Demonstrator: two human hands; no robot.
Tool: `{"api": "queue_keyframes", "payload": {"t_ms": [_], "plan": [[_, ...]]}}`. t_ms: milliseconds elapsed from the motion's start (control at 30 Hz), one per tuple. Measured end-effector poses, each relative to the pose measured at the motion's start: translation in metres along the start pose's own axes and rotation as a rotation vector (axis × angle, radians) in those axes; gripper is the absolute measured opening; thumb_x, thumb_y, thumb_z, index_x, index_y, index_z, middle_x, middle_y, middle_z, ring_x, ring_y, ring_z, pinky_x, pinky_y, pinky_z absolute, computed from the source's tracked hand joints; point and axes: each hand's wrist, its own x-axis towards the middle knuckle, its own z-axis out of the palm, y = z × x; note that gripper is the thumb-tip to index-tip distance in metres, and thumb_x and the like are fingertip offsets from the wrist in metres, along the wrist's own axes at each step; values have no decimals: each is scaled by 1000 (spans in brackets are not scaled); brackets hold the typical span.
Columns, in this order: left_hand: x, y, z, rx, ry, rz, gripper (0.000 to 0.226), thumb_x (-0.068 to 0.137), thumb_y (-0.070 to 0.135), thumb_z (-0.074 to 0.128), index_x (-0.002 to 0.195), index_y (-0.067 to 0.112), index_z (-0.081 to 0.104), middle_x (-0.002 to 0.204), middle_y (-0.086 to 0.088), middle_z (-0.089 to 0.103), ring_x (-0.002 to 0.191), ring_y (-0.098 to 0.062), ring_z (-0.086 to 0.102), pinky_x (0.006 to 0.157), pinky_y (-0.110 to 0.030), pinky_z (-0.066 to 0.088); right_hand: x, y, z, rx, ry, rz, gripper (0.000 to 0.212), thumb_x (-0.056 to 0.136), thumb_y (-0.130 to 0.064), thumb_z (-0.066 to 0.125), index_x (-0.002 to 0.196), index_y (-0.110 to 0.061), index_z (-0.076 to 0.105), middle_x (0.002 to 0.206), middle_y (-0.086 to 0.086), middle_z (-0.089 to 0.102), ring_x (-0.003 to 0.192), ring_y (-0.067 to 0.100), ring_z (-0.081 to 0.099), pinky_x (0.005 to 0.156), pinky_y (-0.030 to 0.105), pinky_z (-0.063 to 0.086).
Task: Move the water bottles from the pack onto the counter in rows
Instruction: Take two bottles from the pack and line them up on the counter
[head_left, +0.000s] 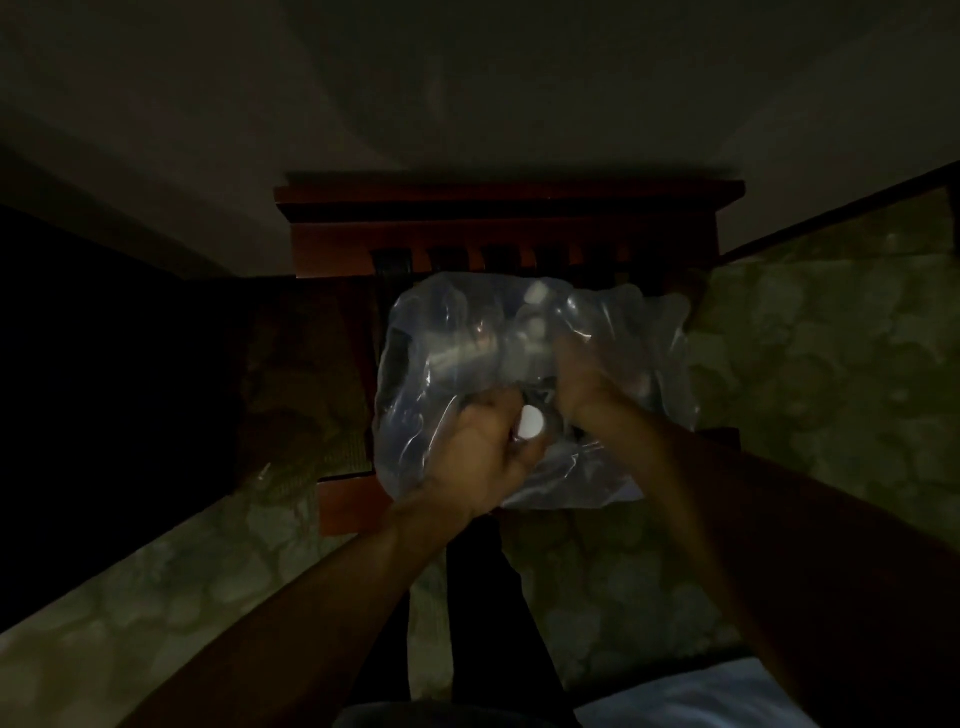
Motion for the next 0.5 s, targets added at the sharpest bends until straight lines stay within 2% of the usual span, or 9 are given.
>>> {"api": "queue_keyframes", "payload": {"t_ms": [33, 67, 133, 167, 233, 333, 367, 433, 500], "plan": [[-4, 2, -2, 74, -26, 59, 31, 92, 41, 59, 108, 15, 58, 103, -2, 63, 87, -18, 62, 72, -28, 45, 0, 0, -1, 10, -53, -45, 37, 101, -39, 42, 121, -12, 57, 120, 16, 57, 109, 29, 56, 90, 35, 46], [-8, 5, -3, 159, -41, 118, 31, 91, 41, 58, 108, 16, 56, 106, -2, 61, 87, -20, 61, 70, -27, 41, -1, 1, -3, -22, -109, -137, 37, 101, -31, 42, 130, -11, 52, 132, 19, 52, 119, 33, 51, 101, 42, 42], [-16, 6, -6, 194, -4, 162, 30, 89, 37, 62, 111, 16, 56, 110, -3, 59, 90, -20, 61, 69, -25, 38, 2, 1, -3, -38, -194, -177, 48, 98, -12, 45, 145, -10, 37, 149, 20, 36, 136, 36, 36, 112, 43, 29], [-18, 5, -10, 151, 35, 124, 30, 89, 33, 64, 111, 15, 57, 111, -4, 59, 93, -21, 61, 71, -25, 40, 1, 1, -5, -5, -195, -155, 56, 95, -8, 49, 148, -11, 31, 152, 18, 31, 139, 36, 31, 113, 42, 26], [-21, -1, -20, 29, 118, 10, 29, 89, 28, 67, 112, 12, 60, 112, -7, 56, 100, -22, 57, 79, -31, 48, -2, -3, -8, 52, -170, -155, 71, 88, -7, 60, 149, -18, 24, 152, 13, 30, 138, 35, 33, 110, 41, 31], [-20, -8, -29, 1, 143, -50, 30, 88, 26, 70, 114, 13, 64, 115, -7, 53, 107, -20, 53, 87, -35, 50, -15, -10, -9, 108, -266, -165, 81, 77, -14, 75, 145, -20, 31, 144, 12, 40, 129, 34, 43, 101, 39, 40], [-19, -7, -29, 6, 129, -55, 30, 87, 26, 70, 115, 14, 64, 118, -6, 53, 110, -20, 54, 89, -34, 50, -20, -13, -7, 120, -308, -157, 74, 78, -17, 74, 142, -17, 39, 141, 13, 44, 126, 33, 46, 101, 38, 41], [-17, -4, -31, -48, 155, -64, 28, 88, 24, 70, 113, 13, 64, 118, -5, 59, 109, -20, 57, 89, -28, 48, -30, -19, -1, 280, -345, -74, 44, 83, -20, 69, 125, -13, 56, 128, 14, 57, 114, 29, 55, 97, 39, 47], [-13, -2, -35, -145, 218, -118, 26, 88, 26, 71, 108, 12, 63, 111, -3, 65, 103, -15, 61, 84, -21, 46, -40, -25, 0, 555, -383, 73, 23, 86, -28, 65, 107, -18, 64, 112, 9, 66, 98, 23, 62, 82, 34, 53]]}}
